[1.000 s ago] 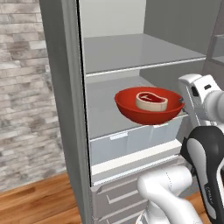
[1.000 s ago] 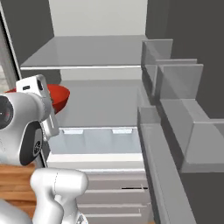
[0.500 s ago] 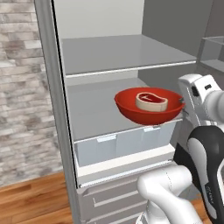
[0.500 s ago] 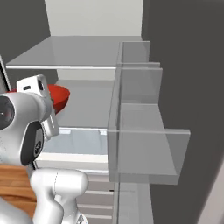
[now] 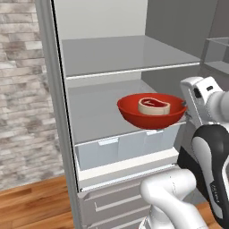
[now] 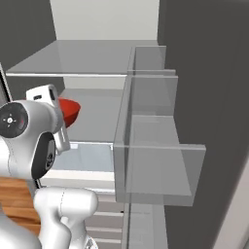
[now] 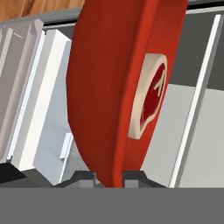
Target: Place one of the steaks on the plate and the other in the bowl. Then place the bowl in the fridge.
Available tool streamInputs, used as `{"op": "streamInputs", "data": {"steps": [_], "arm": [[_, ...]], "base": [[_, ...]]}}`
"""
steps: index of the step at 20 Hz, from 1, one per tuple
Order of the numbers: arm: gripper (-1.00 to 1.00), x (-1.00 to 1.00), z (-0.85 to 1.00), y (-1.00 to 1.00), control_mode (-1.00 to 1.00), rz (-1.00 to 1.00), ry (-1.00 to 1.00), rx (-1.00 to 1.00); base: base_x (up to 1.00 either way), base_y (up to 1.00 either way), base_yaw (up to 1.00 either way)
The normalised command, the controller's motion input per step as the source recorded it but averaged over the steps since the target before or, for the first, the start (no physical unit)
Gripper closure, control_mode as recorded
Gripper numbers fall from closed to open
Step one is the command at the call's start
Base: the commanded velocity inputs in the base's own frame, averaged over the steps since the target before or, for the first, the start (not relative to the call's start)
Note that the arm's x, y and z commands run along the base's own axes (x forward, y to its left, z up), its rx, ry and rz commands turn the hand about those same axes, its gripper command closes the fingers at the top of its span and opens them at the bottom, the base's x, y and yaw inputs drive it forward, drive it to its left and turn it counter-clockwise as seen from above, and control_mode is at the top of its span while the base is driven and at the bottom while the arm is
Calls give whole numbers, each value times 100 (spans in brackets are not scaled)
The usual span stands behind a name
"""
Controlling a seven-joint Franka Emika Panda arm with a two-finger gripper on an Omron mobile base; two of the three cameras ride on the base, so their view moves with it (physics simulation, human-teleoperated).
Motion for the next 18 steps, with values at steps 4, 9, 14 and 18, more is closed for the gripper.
{"op": "streamInputs", "data": {"steps": [4, 9, 14, 18], "arm": [[100, 11, -36, 0, -100, 0, 0, 0], [100, 0, -36, 0, -100, 0, -14, 1], [100, 23, -30, 0, -100, -3, -14, 0], [100, 51, -28, 1, -100, -3, -15, 0]], "base": [[0, 0, 0], [0, 0, 0], [0, 0, 0], [0, 0, 0]]}}
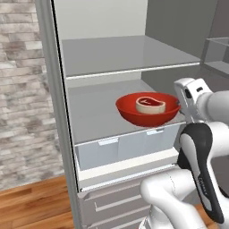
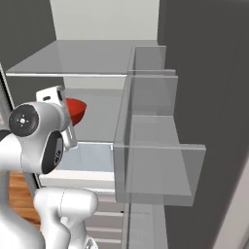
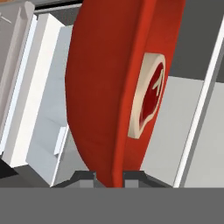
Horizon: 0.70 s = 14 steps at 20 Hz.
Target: Place one of the steaks on the plate and the other in the bowl. Then place the bowl in the fridge.
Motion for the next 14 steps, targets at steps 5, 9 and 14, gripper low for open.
{"op": "streamInputs", "data": {"steps": [5, 9, 14], "arm": [[100, 46, -29, 2, -100, -2, -11, 0], [100, 59, -26, 12, -100, 0, 0, 0], [100, 65, -22, 14, -100, 0, 0, 0]], "base": [[0, 0, 0], [0, 0, 0], [0, 0, 0]]}}
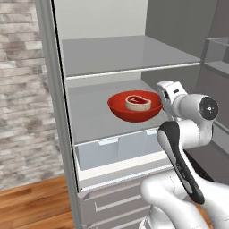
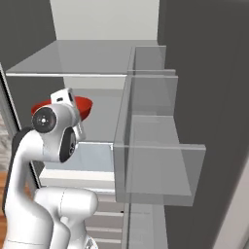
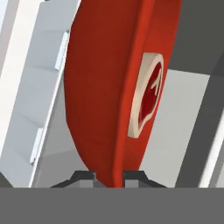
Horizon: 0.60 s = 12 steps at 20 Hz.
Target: Place one of the steaks on the plate and the other in the bowl. Then place the bowl in the fridge.
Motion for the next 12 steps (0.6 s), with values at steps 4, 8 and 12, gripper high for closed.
{"op": "streamInputs", "data": {"steps": [4, 8, 12], "arm": [[100, 54, -24, 0, -100, 0, 0, 0], [100, 57, -26, 2, -100, 0, 0, 0], [100, 57, -28, 8, -100, 0, 0, 0]], "base": [[0, 0, 0], [0, 0, 0], [0, 0, 0]]}}
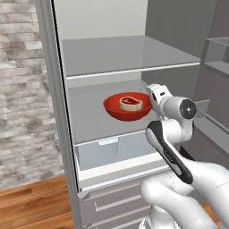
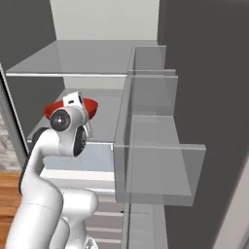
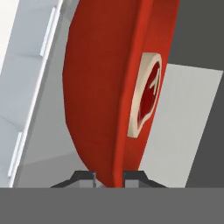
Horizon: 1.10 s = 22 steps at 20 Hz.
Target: Place one of the steaks on the plate and the other in the bowl. Then place the bowl in the fridge.
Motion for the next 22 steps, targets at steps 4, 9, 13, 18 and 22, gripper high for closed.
{"op": "streamInputs", "data": {"steps": [4, 9, 13, 18, 22], "arm": [[100, 50, -24, 11, -100, 0, 0, 3], [100, 47, -20, 11, -100, 0, 0, 5], [100, 45, -22, 7, -100, 0, 0, 8], [100, 43, -22, 10, -100, 0, 0, 6], [100, 44, -16, 18, -100, 0, 0, 4]], "base": [[0, 0, 0], [0, 0, 0], [0, 0, 0], [0, 0, 0], [0, 0, 0]]}}
